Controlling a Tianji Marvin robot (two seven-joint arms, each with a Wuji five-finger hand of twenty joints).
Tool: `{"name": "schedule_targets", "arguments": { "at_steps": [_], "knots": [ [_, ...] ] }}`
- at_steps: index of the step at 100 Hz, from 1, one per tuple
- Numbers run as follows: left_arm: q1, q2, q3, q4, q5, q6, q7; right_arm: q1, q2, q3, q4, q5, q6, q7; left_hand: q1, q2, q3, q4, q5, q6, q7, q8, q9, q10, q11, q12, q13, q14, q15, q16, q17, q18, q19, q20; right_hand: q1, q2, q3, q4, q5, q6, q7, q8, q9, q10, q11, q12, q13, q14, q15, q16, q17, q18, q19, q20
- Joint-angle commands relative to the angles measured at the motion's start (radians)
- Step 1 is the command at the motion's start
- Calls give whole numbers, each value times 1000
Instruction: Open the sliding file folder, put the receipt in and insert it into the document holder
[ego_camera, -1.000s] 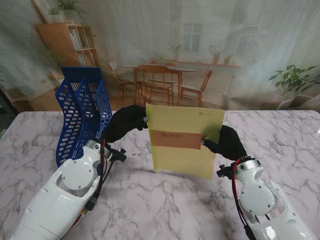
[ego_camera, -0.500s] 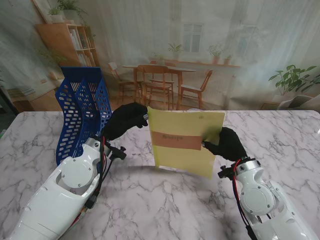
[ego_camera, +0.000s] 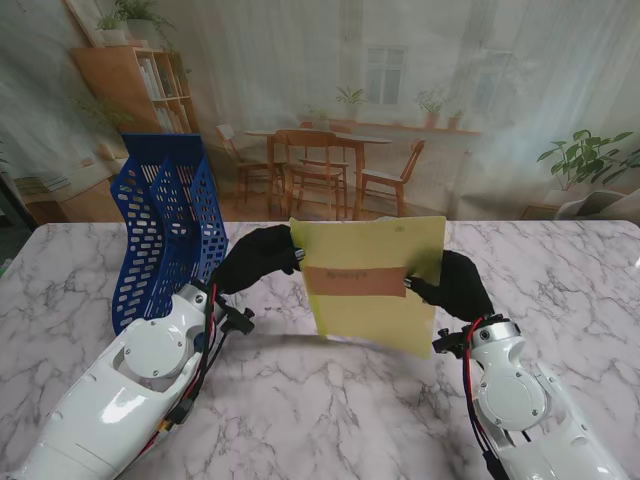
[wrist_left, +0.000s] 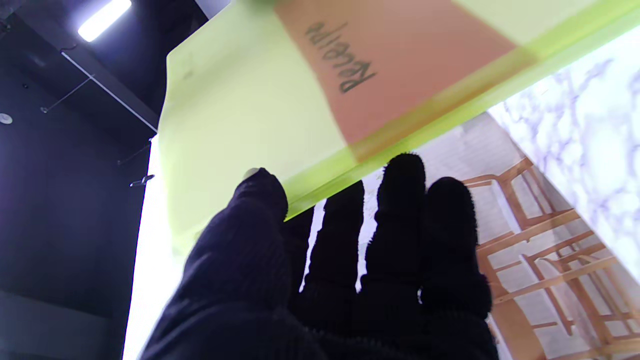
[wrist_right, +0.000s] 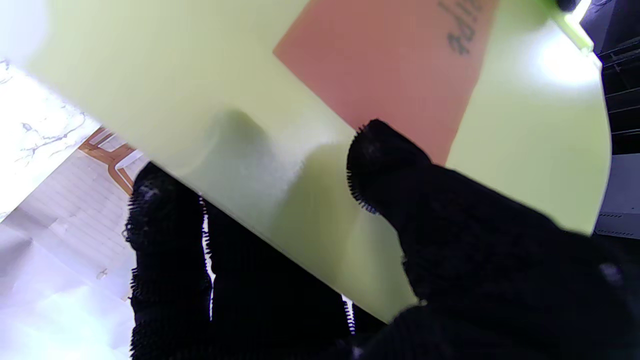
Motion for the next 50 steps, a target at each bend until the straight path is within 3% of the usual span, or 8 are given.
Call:
{"name": "schedule_targets", "arguments": {
  "at_steps": [1, 24, 50],
  "knots": [
    [4, 3, 12, 22, 8, 6, -26, -3, -6, -2, -6, 3, 4, -6, 49, -6, -4, 18, 10, -46, -13, 4, -4, -33, -14, -9, -10, -11, -16, -1, -6, -35, -11, -3, 65, 75, 72, 46, 50, -82, 94, 50, 13, 5, -12, 11, 29, -19, 65, -1, 1, 10, 22, 9],
    [1, -3, 25, 46, 14, 10, -11, -7, -7, -2, -12, 7, 7, -10, 66, 9, -4, 12, 101, -64, 47, 25, 106, -43, -10, 46, 37, -23, 1, -7, 35, -43, 14, 6, 65, 77, 71, 46, 48, -81, 95, 50, 13, 5, -11, 11, 28, -20, 64, -1, -1, 9, 21, 8],
    [-4, -11, 31, 37, 41, -3, 37, -5, -3, 1, -3, -23, -7, -6, 65, 1, 1, 16, 134, -59, 144, -3, 179, -31, 6, 59, 104, -38, 40, -13, 100, -54, 57, 6, 65, 73, 72, 47, 54, -82, 96, 50, 19, 7, -9, 10, 34, -19, 69, 1, 3, 11, 24, 9]
  ]
}}
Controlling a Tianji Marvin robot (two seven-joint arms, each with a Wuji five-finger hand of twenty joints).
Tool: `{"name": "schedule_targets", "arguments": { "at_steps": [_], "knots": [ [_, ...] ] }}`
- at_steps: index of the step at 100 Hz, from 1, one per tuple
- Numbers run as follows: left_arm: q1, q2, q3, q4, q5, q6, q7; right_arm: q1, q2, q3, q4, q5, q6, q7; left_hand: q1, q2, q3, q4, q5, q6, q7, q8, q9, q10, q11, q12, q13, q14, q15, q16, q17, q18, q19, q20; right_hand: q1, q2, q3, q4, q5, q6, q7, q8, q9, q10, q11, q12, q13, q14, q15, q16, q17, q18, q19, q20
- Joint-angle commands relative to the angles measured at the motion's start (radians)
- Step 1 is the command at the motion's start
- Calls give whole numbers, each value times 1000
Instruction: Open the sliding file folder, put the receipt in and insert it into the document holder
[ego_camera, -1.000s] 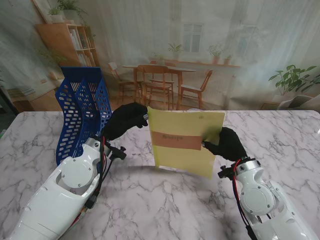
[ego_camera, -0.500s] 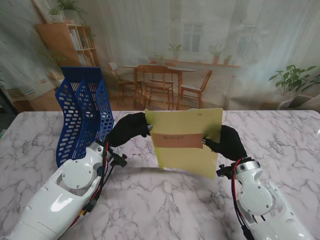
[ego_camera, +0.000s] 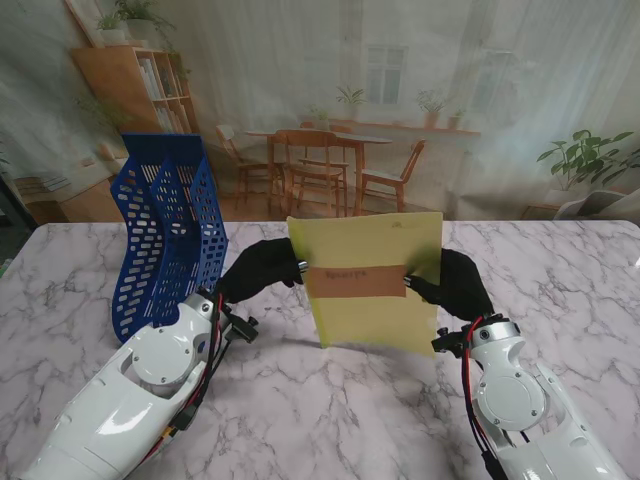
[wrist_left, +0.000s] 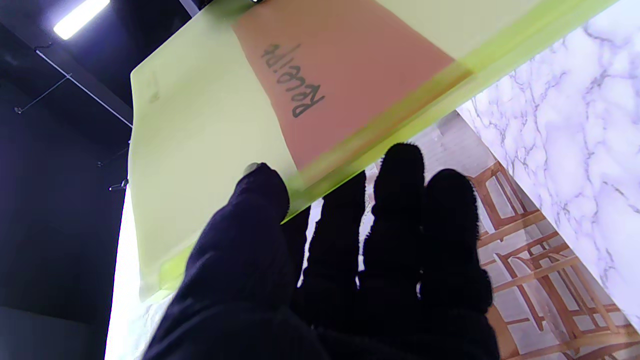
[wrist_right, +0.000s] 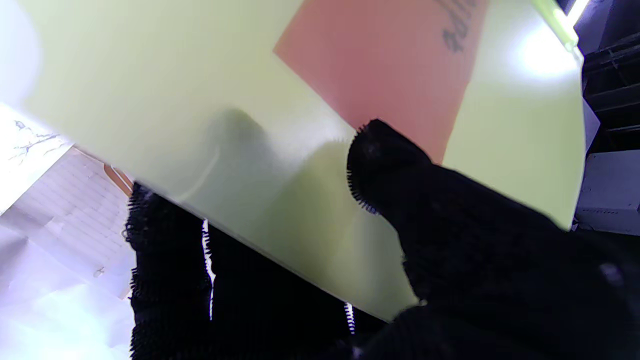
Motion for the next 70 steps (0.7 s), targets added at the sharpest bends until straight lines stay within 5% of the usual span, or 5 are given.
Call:
{"name": "schedule_targets", "arguments": {
  "at_steps": [1, 70],
  "knots": [
    [-3, -7, -1, -4, 8, -3, -5, -2, 1, 2, 6, -23, -10, -1, 47, 16, 25, 16, 72, -26, 101, 3, 51, -21, 34, 14, 24, -18, 29, -4, 25, -52, 35, 5, 65, 72, 73, 47, 54, -82, 96, 50, 19, 7, -9, 9, 34, -18, 70, 11, 3, 11, 25, 9],
    [-4, -8, -39, -67, 37, -1, 31, 15, 20, 6, 43, -121, -55, 19, 44, 22, 32, 11, 66, -26, 122, -10, 55, -19, 43, -3, 32, -21, 34, -16, 35, -54, 43, -11, 63, 68, 81, 48, 67, -84, 95, 52, 33, 7, -7, 14, 41, -19, 88, 17, 7, 11, 27, 11]
  ]
}}
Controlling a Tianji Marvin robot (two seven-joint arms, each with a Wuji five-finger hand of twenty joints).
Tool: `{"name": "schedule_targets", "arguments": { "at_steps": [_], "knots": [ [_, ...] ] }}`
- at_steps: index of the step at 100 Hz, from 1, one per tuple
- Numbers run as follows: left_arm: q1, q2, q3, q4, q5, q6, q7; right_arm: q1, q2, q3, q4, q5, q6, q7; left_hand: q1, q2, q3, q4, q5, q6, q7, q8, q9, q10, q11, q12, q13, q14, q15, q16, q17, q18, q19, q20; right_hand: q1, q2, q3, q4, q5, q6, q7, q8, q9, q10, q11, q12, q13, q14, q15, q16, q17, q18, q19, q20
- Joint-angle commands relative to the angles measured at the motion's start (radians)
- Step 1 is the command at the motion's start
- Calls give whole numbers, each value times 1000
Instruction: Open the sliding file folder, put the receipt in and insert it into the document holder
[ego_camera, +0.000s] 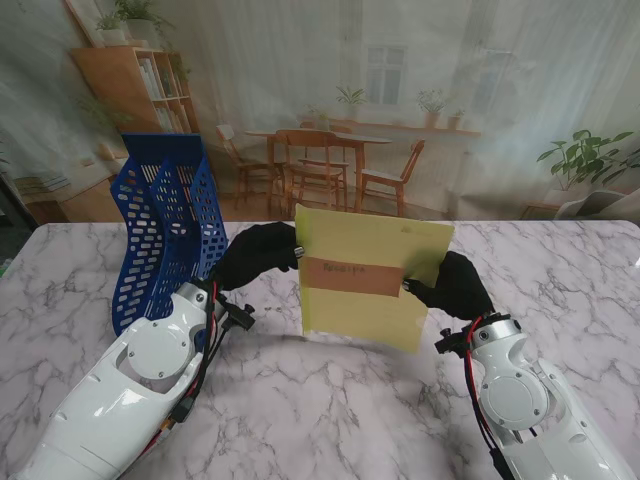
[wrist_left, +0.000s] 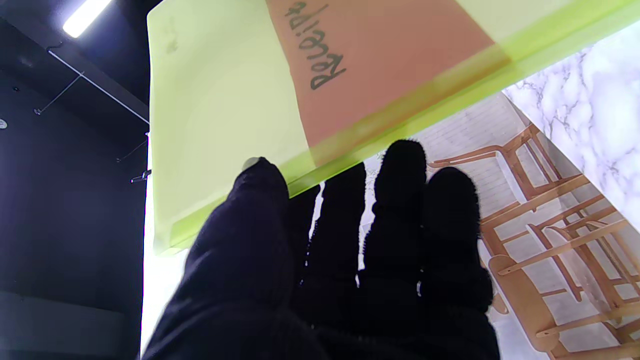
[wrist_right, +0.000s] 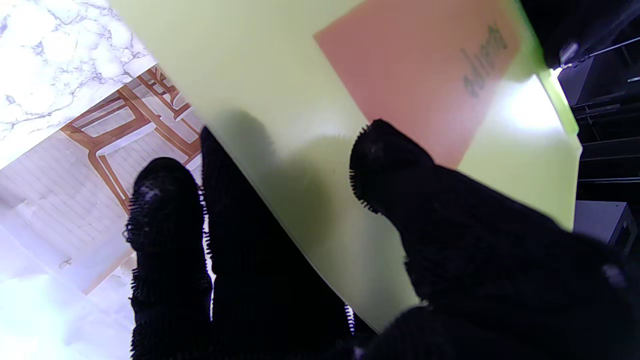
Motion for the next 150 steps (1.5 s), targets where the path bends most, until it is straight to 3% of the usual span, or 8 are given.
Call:
{"name": "schedule_targets", "arguments": {
  "at_steps": [1, 59, 93, 103, 116, 124, 137, 150],
  "knots": [
    [-8, -4, -4, -13, -2, -1, -4, -2, 4, -1, 14, -8, 2, 6, 44, 42, 38, 12, 54, -52, 113, 29, 41, -18, 17, -5, 19, -23, 14, -14, 23, -54, 33, -11, 67, 68, 84, 51, 67, -81, 95, 52, 24, 7, -7, 14, 41, -19, 90, 19, 7, 12, 27, 10],
    [-12, -4, -14, -45, -5, 1, -1, 8, 8, -12, 24, -30, 12, 9, 38, 43, 44, 11, 40, -61, 127, 66, 36, -24, 30, 4, 12, -25, 25, -10, 18, -58, 42, -14, 65, 68, 86, 51, 69, -75, 94, 52, 36, 11, -12, 18, 51, -19, 95, 21, 16, 17, 29, 11],
    [-24, 7, 16, -30, -70, -4, -81, 15, -8, -22, 27, 36, -9, -23, -47, 31, -11, 8, -90, -48, -141, 24, -211, -33, -77, -135, -128, -18, -102, -57, -106, -53, -83, -27, 66, 82, 74, 50, 52, -76, 92, 55, 24, 3, -15, 19, 42, -20, 82, 17, 12, 12, 25, 9],
    [-30, 11, 24, -30, -78, -6, -102, 20, -12, -28, 29, 41, -16, -37, -114, 40, -17, 1, -116, -41, -211, 23, -320, -5, -109, -160, -178, -14, -133, -74, -146, -53, -119, -30, 66, 87, 70, 50, 49, -77, 92, 56, 20, 3, -14, 20, 42, -24, 81, 16, 12, 12, 25, 9],
    [-36, 14, 36, -25, -84, -13, -115, 25, -25, -37, 26, 64, 7, -76, -176, 21, -29, -3, -207, -41, -328, -53, -512, 6, -177, -198, -287, -11, -198, -109, -222, -71, -207, -51, 68, 94, 65, 50, 39, -73, 94, 60, 18, 5, -11, 20, 43, -26, 80, 16, 14, 12, 25, 9],
    [-41, 13, 44, -18, -83, -15, -116, 23, -29, -37, 17, 107, 15, -71, -186, 2, -20, -1, -246, -32, -391, -100, -563, 10, -191, -212, -317, -28, -218, -133, -234, -90, -236, -57, 69, 96, 64, 50, 38, -72, 94, 60, 17, 6, -11, 18, 44, -24, 80, 15, 15, 11, 25, 8],
    [-50, 8, 65, -9, -102, -9, -118, 24, -30, -40, 14, 120, 15, -65, -173, 2, -1, -2, -283, -32, -443, -146, -534, -32, -175, -208, -307, -42, -213, -147, -217, -104, -233, -53, 69, 97, 63, 51, 38, -72, 95, 62, 17, 6, -9, 17, 44, -24, 81, 15, 13, 12, 25, 8],
    [-60, 0, 88, -3, -120, -1, -106, 29, -32, -45, 15, 132, 9, -64, -124, 42, 33, -6, -192, -44, -368, -127, -407, -66, -144, -192, -249, -58, -195, -158, -167, -106, -201, -43, 70, 98, 63, 51, 38, -73, 94, 62, 17, 5, -9, 16, 43, -24, 81, 14, 13, 11, 25, 7]
  ]
}}
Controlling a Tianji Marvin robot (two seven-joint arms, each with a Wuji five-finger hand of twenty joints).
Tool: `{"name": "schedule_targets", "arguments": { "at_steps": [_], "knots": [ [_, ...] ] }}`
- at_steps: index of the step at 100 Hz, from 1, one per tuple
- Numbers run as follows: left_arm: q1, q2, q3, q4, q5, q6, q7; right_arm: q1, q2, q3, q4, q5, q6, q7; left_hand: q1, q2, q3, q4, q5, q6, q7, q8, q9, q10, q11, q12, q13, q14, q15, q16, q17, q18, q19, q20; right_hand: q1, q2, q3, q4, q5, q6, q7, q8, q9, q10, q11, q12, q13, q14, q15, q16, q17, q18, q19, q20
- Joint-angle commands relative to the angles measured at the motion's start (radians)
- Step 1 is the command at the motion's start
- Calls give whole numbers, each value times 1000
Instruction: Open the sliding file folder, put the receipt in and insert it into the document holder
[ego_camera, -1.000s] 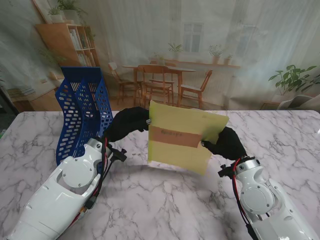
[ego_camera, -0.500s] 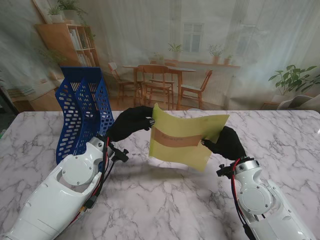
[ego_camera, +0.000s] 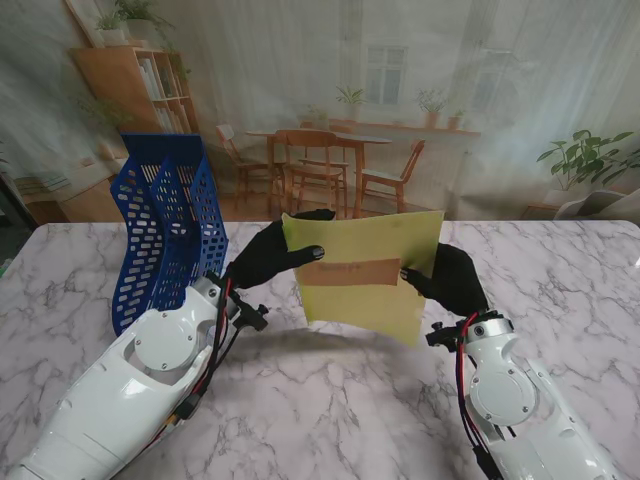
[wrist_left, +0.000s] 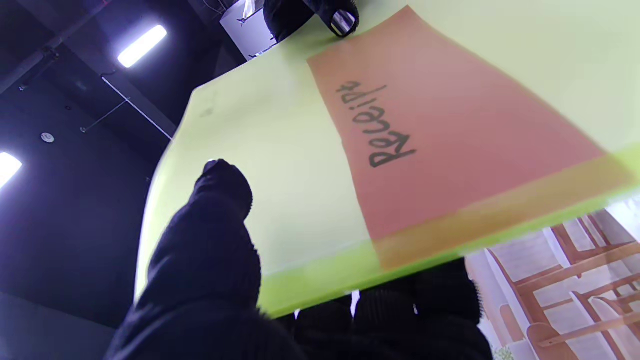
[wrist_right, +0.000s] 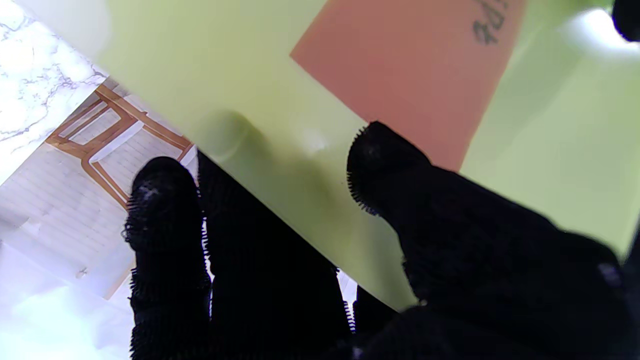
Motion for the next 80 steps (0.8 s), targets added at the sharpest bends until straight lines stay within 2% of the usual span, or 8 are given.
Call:
{"name": "schedule_targets", "arguments": {
  "at_steps": [1, 9, 20, 32, 51, 62, 71, 80],
  "knots": [
    [-4, -14, 13, 1, -10, 10, -9, 5, -6, -7, -5, 7, -3, 1, 45, 26, 40, -9, 61, -30, 61, 13, 70, -42, 23, 11, 50, -43, 0, -18, 33, -43, 29, -4, 66, 86, 61, 49, 38, -62, 94, 49, 5, 5, -2, 5, 41, -31, 57, 0, 10, 8, 24, 7],
    [-6, -23, 24, 2, -17, 16, 13, 8, -6, -8, -4, 12, -6, 3, 150, 30, 34, -8, 193, -48, 199, 120, 244, -35, 75, 44, 130, -54, 44, -24, 102, -36, 93, 3, 66, 89, 60, 48, 37, -63, 94, 50, 4, 5, -3, 4, 39, -31, 56, 0, 9, 8, 24, 7],
    [-7, -29, 34, 0, -15, 26, 34, 9, -8, -7, -1, 16, -11, -4, 247, 51, 23, -6, 320, -50, 361, 116, 435, -12, 113, 103, 252, -48, 115, -24, 212, -29, 188, 5, 66, 92, 59, 49, 33, -64, 92, 51, -2, -1, -6, 2, 30, -30, 49, -3, 5, 8, 22, 6],
    [-10, -35, 44, 9, 1, 28, 59, 4, -14, -3, -3, 45, -19, -13, 245, 39, 41, -10, 341, -50, 439, 98, 487, 8, 137, 121, 306, -37, 168, -28, 271, -37, 230, -12, 67, 95, 58, 49, 31, -65, 92, 53, -5, -3, -8, 2, 27, -29, 44, -5, 3, 8, 20, 5],
    [-6, -61, 52, 9, 52, 23, 176, -3, -15, 3, -6, 81, -30, -4, 243, 22, 61, -13, 346, -55, 517, 149, 528, 38, 196, 138, 374, -21, 229, -17, 339, -47, 288, -19, 75, 137, 26, 47, -5, -72, 67, 42, -55, -22, -61, -28, -40, -7, -63, -35, -65, 0, -21, -4],
    [2, -71, 40, -11, 81, 27, 234, -11, -14, 9, -9, 97, -34, 10, 216, -6, 117, -24, 356, -56, 538, 164, 550, 47, 220, 130, 414, -23, 252, -31, 386, -54, 324, -50, 66, 180, -64, 55, -127, -42, 22, -57, -211, -16, -190, -119, -207, 20, -257, -86, -197, 9, -80, 3],
    [7, -73, 25, -33, 97, 36, 253, -20, -10, 15, -8, 90, -36, 18, 182, -34, 181, -34, 366, -51, 545, 168, 569, 56, 229, 127, 446, -27, 266, -51, 426, -58, 351, -77, 44, 239, -201, 73, -259, -14, -47, -133, -379, -35, -251, -274, -406, 26, -360, -135, -356, 6, -138, 34],
    [10, -74, 9, -56, 115, 50, 274, -29, -10, 20, -8, 93, -36, 22, 177, -42, 190, -32, 372, -47, 545, 167, 576, 59, 228, 126, 456, -27, 263, -56, 438, -60, 351, -83, -42, 312, -274, 94, -334, 32, -198, -160, -501, -38, -316, -385, -561, 26, -449, -199, -473, -4, -216, 35]
  ]
}}
